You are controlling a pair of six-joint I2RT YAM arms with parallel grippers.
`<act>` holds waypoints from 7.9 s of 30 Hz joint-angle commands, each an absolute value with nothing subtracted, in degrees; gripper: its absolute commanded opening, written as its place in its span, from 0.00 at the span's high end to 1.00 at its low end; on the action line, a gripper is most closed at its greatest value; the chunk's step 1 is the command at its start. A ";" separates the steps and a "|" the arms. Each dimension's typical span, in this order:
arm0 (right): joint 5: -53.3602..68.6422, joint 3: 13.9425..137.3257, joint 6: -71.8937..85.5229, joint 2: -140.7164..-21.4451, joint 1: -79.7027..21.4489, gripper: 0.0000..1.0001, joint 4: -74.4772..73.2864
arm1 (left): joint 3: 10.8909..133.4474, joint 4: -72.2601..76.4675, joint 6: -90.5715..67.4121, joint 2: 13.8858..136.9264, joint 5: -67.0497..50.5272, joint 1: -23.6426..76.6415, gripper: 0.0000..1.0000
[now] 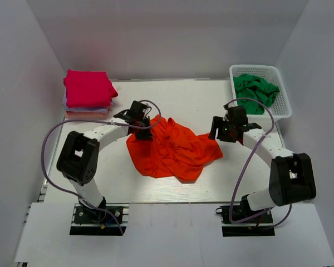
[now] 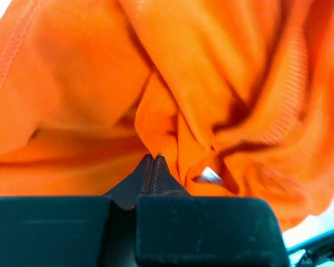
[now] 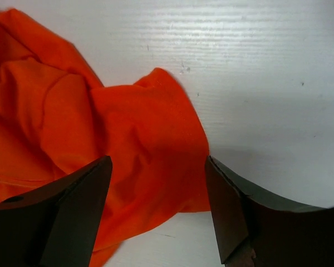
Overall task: Fold and stack the t-shirts
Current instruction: Flatten out the tshirt
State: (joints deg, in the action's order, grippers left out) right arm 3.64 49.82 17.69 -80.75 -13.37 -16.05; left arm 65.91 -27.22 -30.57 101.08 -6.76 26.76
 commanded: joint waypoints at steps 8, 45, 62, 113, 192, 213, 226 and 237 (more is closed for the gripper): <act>-10.73 48.00 25.30 -85.78 -16.00 0.30 -25.58 | 63.19 -25.66 -29.97 86.57 -7.46 26.98 1.00; -33.39 84.36 21.72 -65.74 -15.91 1.00 -27.86 | 79.53 -34.10 -31.46 58.64 32.06 26.37 1.00; -38.43 102.48 8.70 -57.93 -15.73 1.00 -26.19 | 85.24 -32.95 -28.56 46.05 38.76 26.37 1.00; -23.11 89.74 14.77 -105.83 -13.89 1.00 -20.74 | 89.85 -40.87 -29.88 107.42 13.72 17.22 0.00; -32.43 86.57 12.13 -74.81 -11.86 1.00 -27.51 | 75.22 -25.57 -31.20 62.58 18.26 16.44 1.00; -10.30 118.62 -1.84 -53.35 -12.04 1.00 -31.55 | 98.40 -25.92 -23.99 42.89 4.93 16.44 1.00; -4.65 122.44 -2.99 -48.08 -12.13 1.00 -26.37 | 108.46 -33.05 -25.13 41.04 0.18 16.44 1.00; -4.13 94.86 1.13 -49.13 -12.04 1.00 -17.41 | 86.94 -30.76 -29.61 44.55 9.57 16.44 1.00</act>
